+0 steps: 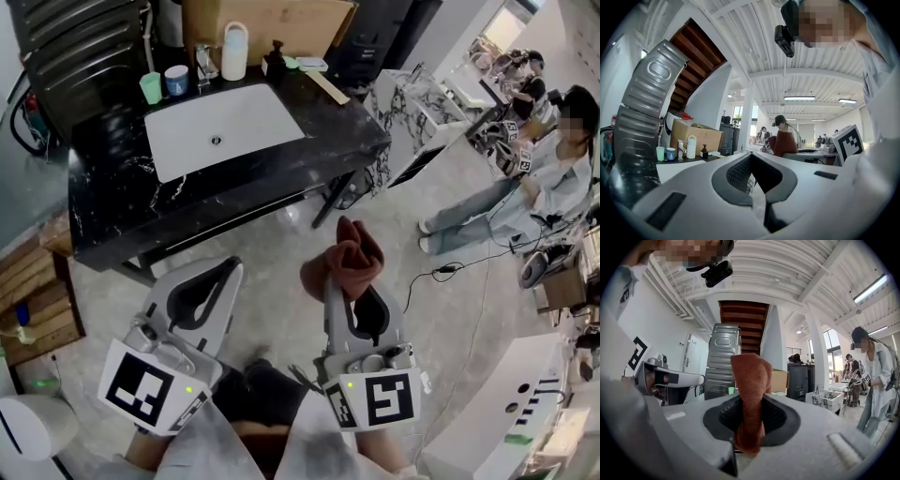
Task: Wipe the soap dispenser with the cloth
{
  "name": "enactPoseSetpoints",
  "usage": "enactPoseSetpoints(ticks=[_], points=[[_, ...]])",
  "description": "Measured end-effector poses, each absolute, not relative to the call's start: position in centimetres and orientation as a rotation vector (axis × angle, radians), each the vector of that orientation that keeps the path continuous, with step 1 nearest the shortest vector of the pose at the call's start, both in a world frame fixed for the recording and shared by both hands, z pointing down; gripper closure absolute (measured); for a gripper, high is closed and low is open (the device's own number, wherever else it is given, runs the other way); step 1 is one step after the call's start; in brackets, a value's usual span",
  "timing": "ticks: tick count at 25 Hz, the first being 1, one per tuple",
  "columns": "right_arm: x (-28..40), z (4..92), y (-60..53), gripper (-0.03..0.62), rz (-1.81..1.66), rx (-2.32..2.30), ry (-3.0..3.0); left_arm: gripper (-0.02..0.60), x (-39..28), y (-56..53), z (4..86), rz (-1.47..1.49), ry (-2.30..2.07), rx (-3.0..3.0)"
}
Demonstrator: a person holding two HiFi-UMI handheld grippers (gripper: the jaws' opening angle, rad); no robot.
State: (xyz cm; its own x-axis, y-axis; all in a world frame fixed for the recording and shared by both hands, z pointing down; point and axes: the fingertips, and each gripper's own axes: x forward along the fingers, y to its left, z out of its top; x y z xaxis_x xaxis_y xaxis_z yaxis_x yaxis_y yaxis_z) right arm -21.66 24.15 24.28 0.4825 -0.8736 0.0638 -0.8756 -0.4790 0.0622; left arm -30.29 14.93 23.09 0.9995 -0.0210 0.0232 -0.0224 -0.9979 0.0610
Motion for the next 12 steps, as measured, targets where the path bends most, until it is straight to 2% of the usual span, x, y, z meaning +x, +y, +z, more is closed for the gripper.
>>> enactPoseSetpoints(ticks=[12], points=[[-15.3, 24.9, 32.0, 0.519, 0.047, 2.663, -1.528, 0.578, -24.1, 21.7, 23.3, 0.043, -0.024, 3.092]])
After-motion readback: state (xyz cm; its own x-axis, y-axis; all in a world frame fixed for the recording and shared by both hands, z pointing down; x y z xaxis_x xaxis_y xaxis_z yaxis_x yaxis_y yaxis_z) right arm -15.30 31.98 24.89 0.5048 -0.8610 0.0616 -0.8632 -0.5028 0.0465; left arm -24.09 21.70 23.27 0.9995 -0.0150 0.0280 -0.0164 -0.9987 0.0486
